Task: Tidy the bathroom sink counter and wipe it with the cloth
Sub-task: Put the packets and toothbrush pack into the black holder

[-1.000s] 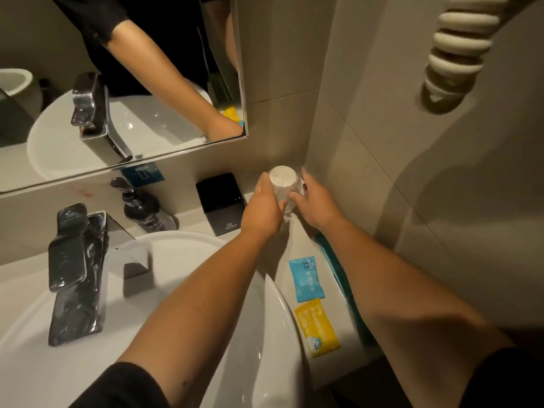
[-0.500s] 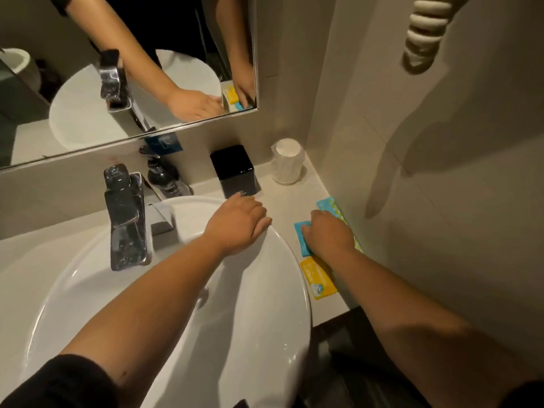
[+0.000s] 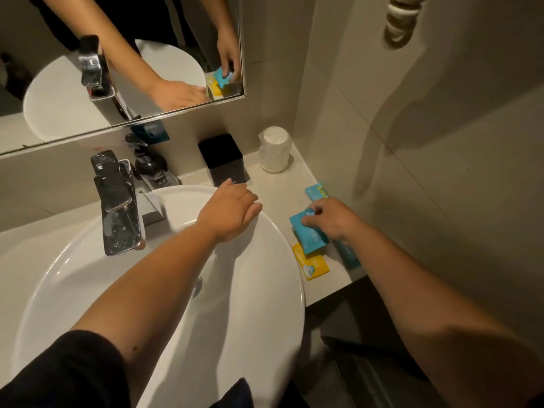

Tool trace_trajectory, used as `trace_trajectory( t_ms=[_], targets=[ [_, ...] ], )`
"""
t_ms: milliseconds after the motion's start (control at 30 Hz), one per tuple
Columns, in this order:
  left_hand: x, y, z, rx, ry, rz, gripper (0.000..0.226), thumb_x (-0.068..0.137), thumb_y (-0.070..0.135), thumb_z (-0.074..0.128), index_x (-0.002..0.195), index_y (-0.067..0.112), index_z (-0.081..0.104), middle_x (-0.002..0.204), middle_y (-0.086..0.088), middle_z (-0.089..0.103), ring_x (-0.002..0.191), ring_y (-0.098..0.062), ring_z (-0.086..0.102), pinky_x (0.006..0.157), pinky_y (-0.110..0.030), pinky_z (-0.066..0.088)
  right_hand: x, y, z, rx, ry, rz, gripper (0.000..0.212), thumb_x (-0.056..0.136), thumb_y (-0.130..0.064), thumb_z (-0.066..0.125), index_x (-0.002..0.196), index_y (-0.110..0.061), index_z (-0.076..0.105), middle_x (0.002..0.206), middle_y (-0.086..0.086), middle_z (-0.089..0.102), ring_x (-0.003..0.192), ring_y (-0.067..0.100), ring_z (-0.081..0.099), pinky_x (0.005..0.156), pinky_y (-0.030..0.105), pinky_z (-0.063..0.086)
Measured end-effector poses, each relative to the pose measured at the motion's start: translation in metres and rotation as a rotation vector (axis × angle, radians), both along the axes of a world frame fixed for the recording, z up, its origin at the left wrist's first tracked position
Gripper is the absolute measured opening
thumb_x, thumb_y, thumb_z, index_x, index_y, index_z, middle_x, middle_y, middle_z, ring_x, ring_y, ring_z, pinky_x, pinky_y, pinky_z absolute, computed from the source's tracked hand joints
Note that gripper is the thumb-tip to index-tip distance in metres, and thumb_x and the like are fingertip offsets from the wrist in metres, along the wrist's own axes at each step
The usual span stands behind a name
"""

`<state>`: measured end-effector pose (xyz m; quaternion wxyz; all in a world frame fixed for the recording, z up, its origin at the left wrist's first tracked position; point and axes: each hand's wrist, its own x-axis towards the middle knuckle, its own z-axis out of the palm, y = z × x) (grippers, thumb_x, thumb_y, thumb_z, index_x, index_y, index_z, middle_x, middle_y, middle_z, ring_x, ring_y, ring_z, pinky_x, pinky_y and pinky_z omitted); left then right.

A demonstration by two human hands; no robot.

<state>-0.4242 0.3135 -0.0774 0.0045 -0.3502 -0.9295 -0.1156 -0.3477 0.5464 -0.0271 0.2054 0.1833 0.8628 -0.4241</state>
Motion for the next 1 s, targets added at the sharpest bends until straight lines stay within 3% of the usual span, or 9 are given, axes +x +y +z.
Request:
trace_trajectory(
  t_ms=[67,133,233,400,500,567,700,833,1000],
  targets=[
    [0.0,0.0,0.0,-0.003,0.014,-0.001,0.045,0.098,0.039,0.03,0.09,0.014,0.066,0.09,-0.004,0.065,0.096,-0.025,0.054,0.1,-0.042,0.029,0.018,-0.002,-0.009,0.067,-0.033,0.067,0.009,0.083,-0.018,0.067,0.08,-0.011,0.063,0.079,0.005,0.062,0.081,0.022,0.061,0.068,0.031,0.048],
    [0.001,0.001,0.001,0.0,0.018,0.002,0.044,0.098,0.039,0.03,0.088,0.014,0.066,0.088,-0.003,0.063,0.092,-0.024,0.053,0.099,-0.041,0.029,0.032,-0.006,-0.021,0.163,-0.049,0.118,0.021,0.083,-0.018,0.066,0.067,-0.017,0.053,0.071,-0.002,0.053,0.078,0.02,0.055,0.056,0.026,0.039],
    [0.002,0.001,0.0,0.003,0.019,-0.001,0.045,0.098,0.039,0.029,0.089,0.014,0.066,0.088,-0.004,0.063,0.093,-0.024,0.053,0.1,-0.04,0.027,0.041,-0.011,-0.035,0.244,-0.032,0.096,0.004,0.085,-0.019,0.063,0.086,-0.017,0.06,0.09,0.005,0.059,0.088,0.022,0.056,0.066,0.026,0.039],
    [0.002,0.0,0.002,0.012,-0.001,0.008,0.046,0.099,0.039,0.028,0.092,0.015,0.066,0.092,-0.004,0.064,0.099,-0.025,0.054,0.106,-0.042,0.023,0.04,-0.013,-0.037,0.262,-0.09,0.08,0.031,0.086,-0.022,0.065,0.112,-0.008,0.055,0.112,0.012,0.059,0.105,0.03,0.057,0.084,0.034,0.045],
    [0.001,-0.002,0.001,0.002,-0.011,0.008,0.044,0.099,0.039,0.029,0.094,0.015,0.066,0.095,-0.004,0.065,0.102,-0.025,0.054,0.108,-0.042,0.022,0.037,-0.008,-0.036,0.097,-0.129,0.012,0.012,0.084,-0.012,0.067,0.078,-0.009,0.057,0.087,0.013,0.057,0.08,0.026,0.059,0.073,0.036,0.05],
    [-0.001,-0.003,0.002,-0.025,-0.02,-0.012,0.044,0.099,0.041,0.028,0.097,0.017,0.065,0.097,-0.002,0.065,0.1,-0.023,0.053,0.108,-0.045,0.027,0.034,0.0,-0.034,-0.077,-0.147,-0.089,0.027,0.082,-0.006,0.068,0.064,-0.013,0.05,0.075,0.012,0.056,0.067,0.022,0.057,0.065,0.033,0.05],
    [-0.004,-0.011,0.008,-0.067,-0.032,-0.056,0.046,0.098,0.043,0.024,0.104,0.016,0.061,0.098,-0.004,0.063,0.095,-0.024,0.053,0.102,-0.041,0.033,0.007,0.01,-0.003,-0.259,-0.075,-0.121,0.013,0.083,-0.005,0.069,0.074,-0.011,0.062,0.077,0.01,0.066,0.068,0.02,0.065,0.065,0.03,0.055],
    [-0.004,-0.026,0.008,-0.056,-0.017,-0.003,0.048,0.096,0.042,0.028,0.116,0.011,0.058,0.114,-0.011,0.061,0.118,-0.032,0.05,0.108,-0.045,0.029,-0.047,-0.013,0.04,-0.421,0.159,-0.138,0.011,0.085,0.0,0.065,0.083,-0.011,0.064,0.078,0.007,0.064,0.064,0.014,0.063,0.059,0.025,0.055],
    [0.0,-0.025,0.004,-0.014,0.001,0.001,0.043,0.096,0.039,0.033,0.118,0.01,0.056,0.12,-0.01,0.061,0.127,-0.031,0.045,0.113,-0.044,0.022,-0.128,-0.071,0.057,-0.456,0.364,-0.072,0.016,0.085,-0.004,0.066,0.084,-0.02,0.064,0.082,0.004,0.061,0.072,0.014,0.06,0.066,0.027,0.053]
  ],
)
